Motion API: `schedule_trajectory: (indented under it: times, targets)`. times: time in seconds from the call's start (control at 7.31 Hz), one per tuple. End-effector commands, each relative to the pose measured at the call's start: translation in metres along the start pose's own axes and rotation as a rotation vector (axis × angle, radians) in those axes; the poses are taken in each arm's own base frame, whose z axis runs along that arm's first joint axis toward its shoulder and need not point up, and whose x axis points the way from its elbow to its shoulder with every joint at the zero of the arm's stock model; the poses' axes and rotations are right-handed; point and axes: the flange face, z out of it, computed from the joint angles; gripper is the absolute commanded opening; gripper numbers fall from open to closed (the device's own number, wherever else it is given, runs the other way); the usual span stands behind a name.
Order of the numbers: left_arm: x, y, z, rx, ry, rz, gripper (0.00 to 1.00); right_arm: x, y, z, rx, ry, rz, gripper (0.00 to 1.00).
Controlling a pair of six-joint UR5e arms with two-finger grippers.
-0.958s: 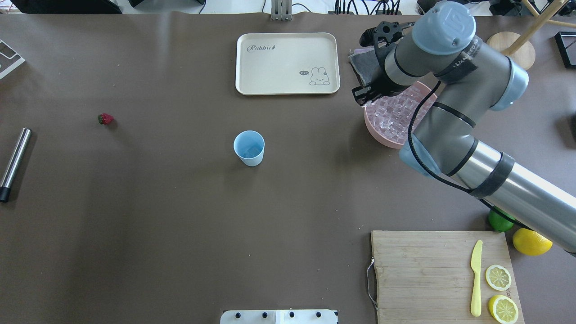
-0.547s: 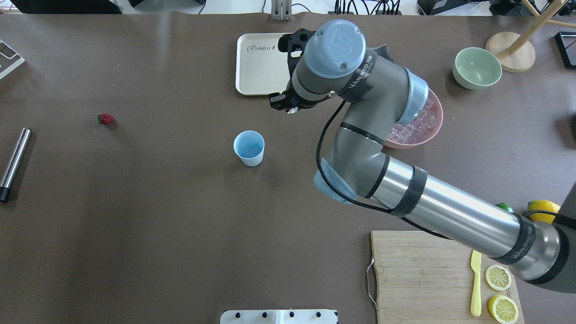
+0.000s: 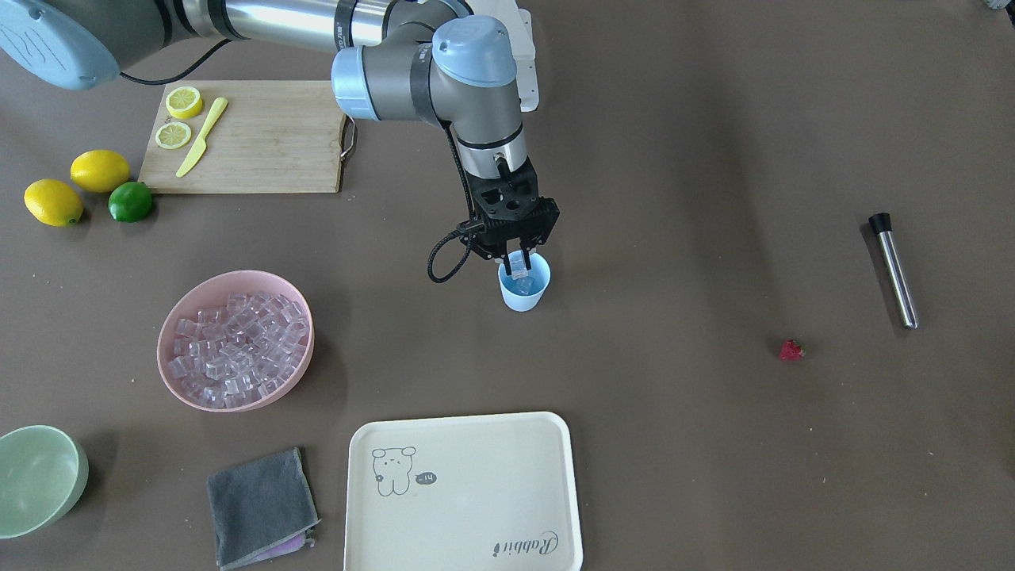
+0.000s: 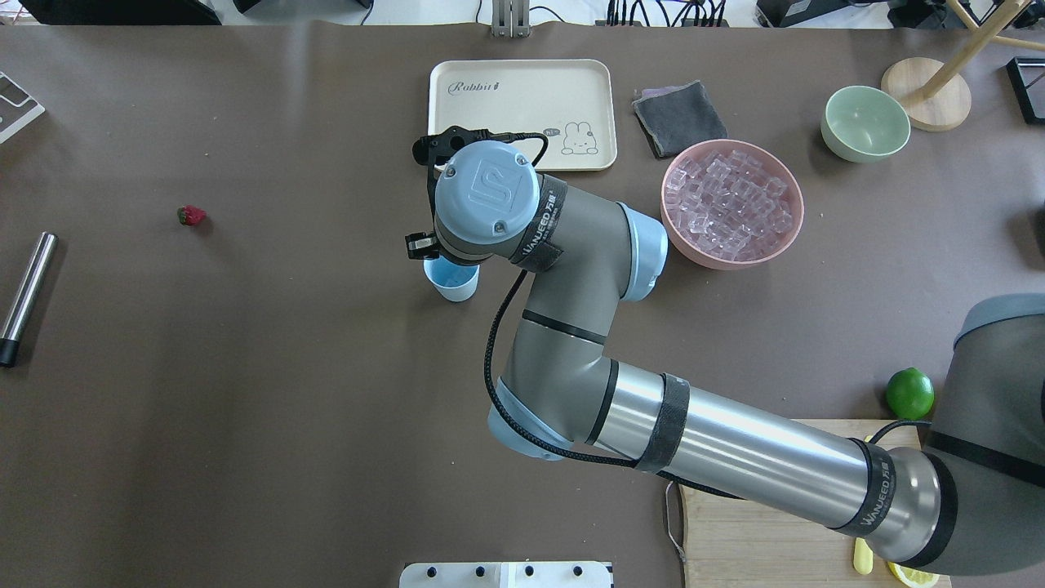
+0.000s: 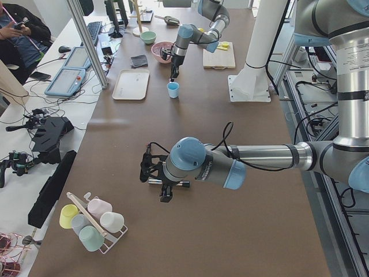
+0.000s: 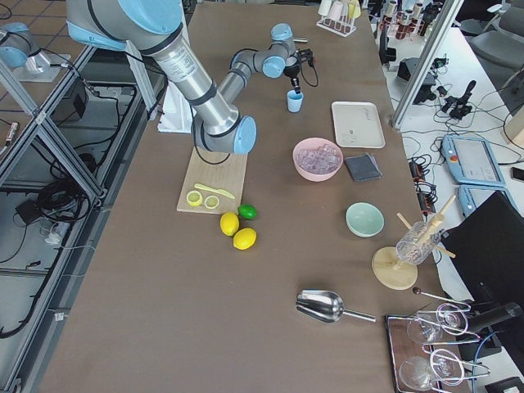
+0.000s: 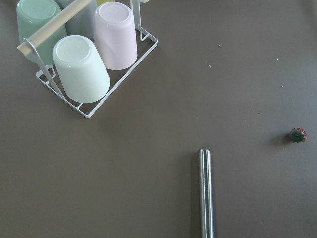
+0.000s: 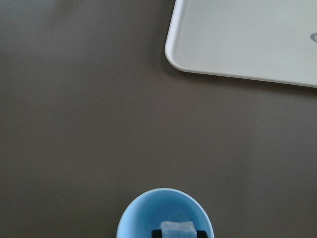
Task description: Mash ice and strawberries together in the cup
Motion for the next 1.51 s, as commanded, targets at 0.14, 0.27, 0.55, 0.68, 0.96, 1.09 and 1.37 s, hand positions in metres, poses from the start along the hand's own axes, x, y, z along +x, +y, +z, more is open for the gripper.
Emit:
schedule_trajectory:
  times: [0.14,0.27,0.55,0.68,0.96,1.09,1.37]
  targets:
    - [-0.002,0.002,0.001,-0.002,0.000,-0.004,0.99,-0.011,0.008,-0.001,0.060,-0.013,-0.009,0.99]
    - [-0.002,0.002,0.001,-0.003,0.000,-0.005,0.99,0.004,0.009,0.002,0.056,-0.013,-0.007,1.00]
    - [0.001,-0.001,0.001,0.000,-0.009,-0.002,0.99,0.111,-0.014,-0.018,-0.019,-0.020,0.015,1.00]
    - [0.015,-0.009,0.005,-0.007,-0.002,-0.075,0.99,0.183,-0.012,-0.036,-0.011,0.001,-0.047,1.00]
    - [0.086,-0.027,0.046,-0.075,0.001,-0.115,0.99,0.320,-0.044,-0.067,-0.072,0.025,-0.134,1.00]
    - [0.140,-0.057,0.082,-0.146,0.010,-0.116,0.99,0.404,-0.050,-0.087,-0.084,0.065,-0.122,1.00]
    - [0.253,-0.100,0.143,-0.206,-0.110,-0.106,0.99,0.533,-0.067,-0.128,-0.094,0.121,-0.199,1.00]
